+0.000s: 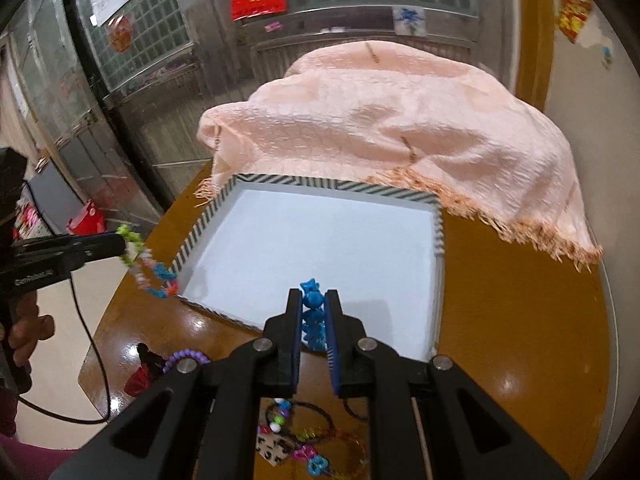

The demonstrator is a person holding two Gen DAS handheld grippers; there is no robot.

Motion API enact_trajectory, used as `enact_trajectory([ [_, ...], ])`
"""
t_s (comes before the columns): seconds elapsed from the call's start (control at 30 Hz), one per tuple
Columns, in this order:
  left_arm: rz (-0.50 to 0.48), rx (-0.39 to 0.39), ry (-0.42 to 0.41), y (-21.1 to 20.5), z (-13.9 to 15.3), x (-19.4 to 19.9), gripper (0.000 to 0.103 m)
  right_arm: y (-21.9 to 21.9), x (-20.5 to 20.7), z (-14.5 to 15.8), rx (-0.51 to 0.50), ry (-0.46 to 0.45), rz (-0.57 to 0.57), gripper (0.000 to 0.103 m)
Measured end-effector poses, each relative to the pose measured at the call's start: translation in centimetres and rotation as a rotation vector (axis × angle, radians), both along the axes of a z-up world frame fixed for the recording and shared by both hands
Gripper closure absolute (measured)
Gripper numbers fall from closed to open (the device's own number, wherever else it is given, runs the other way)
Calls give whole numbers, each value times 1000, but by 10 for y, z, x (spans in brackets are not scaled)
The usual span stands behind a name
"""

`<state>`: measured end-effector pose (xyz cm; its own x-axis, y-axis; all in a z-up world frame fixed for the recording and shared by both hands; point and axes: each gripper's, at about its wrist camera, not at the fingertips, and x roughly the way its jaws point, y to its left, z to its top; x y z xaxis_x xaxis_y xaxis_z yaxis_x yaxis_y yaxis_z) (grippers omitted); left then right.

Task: Organize jewelry
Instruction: 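Carry the green flower bracelet with the left tool while the right tool carries the blue bracelet into the tray, then open the left tool on the tray floor while the right tool releases the blue bracelet beside it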

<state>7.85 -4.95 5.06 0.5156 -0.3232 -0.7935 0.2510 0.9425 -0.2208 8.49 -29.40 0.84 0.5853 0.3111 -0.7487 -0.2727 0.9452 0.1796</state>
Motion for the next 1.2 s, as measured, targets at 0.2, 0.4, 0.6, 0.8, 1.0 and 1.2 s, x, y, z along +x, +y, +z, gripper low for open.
enact_trajectory([
  [0.2,16,3,18,-12,-10,19,97,33,25,-8,-6,14,81,92],
  [0.4,40,8,73,-19,-34,37,97,68,46,-29,39,80,180,93],
  [0.6,109,43,156,-8,-70,56,96,80,75,-71,29,176,191,92],
  [0.8,146,92,184,-1,-90,66,96,63,102,-105,4,246,134,92],
  [1.0,145,131,209,-10,-107,71,96,71,111,-114,-20,250,161,92],
  [1.2,155,141,213,-11,-113,77,96,72,117,-118,-73,236,139,92],
])
